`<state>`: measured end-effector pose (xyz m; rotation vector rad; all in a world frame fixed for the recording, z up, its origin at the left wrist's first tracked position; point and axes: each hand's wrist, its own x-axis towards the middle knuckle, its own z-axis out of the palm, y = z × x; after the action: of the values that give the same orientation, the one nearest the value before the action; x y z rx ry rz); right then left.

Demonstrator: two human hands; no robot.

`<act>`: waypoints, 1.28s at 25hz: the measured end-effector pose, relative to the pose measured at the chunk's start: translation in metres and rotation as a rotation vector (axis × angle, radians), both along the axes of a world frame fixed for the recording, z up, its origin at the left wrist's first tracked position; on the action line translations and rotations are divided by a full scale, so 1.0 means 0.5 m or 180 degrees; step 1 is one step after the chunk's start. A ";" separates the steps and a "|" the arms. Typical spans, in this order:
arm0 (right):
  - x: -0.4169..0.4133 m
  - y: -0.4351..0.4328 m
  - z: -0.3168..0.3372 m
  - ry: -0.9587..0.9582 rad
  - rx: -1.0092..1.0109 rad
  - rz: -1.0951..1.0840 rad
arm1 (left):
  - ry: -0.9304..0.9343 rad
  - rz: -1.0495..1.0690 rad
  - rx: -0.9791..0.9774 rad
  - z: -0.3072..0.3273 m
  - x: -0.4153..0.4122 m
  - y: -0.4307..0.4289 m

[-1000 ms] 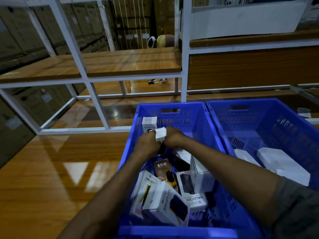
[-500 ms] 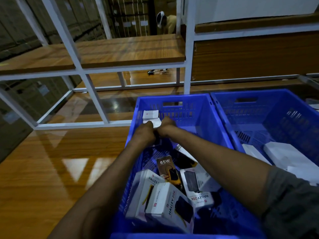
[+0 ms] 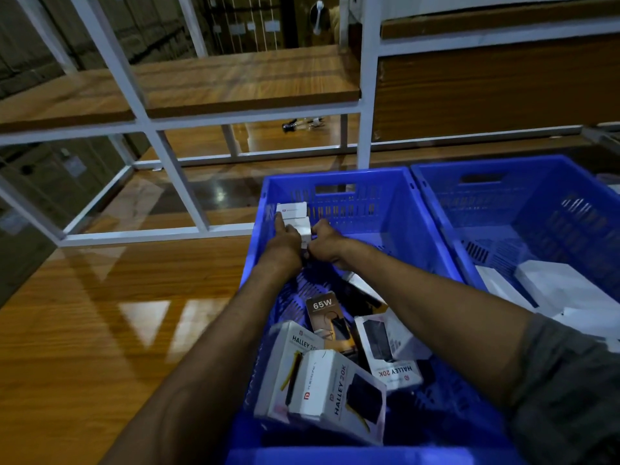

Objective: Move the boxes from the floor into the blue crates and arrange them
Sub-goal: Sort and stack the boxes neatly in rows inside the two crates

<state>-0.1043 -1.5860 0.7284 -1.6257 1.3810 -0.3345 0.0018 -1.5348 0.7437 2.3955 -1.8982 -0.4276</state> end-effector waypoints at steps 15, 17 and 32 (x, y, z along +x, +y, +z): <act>-0.049 0.122 0.018 0.1826 0.0018 0.1846 | -0.0073 -0.0180 0.0346 0.003 -0.008 0.016; -0.055 0.124 0.007 0.1588 0.0396 0.1586 | -0.0121 -0.0273 0.0184 0.011 -0.010 0.038; -0.095 0.099 0.052 -0.0299 0.0730 -0.0075 | 0.0651 -0.0175 0.0452 0.029 -0.026 0.161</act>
<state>-0.1520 -1.5367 0.7542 -1.3898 1.3172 -0.2530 -0.0114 -1.4543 0.7580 2.2813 -1.9050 -0.8033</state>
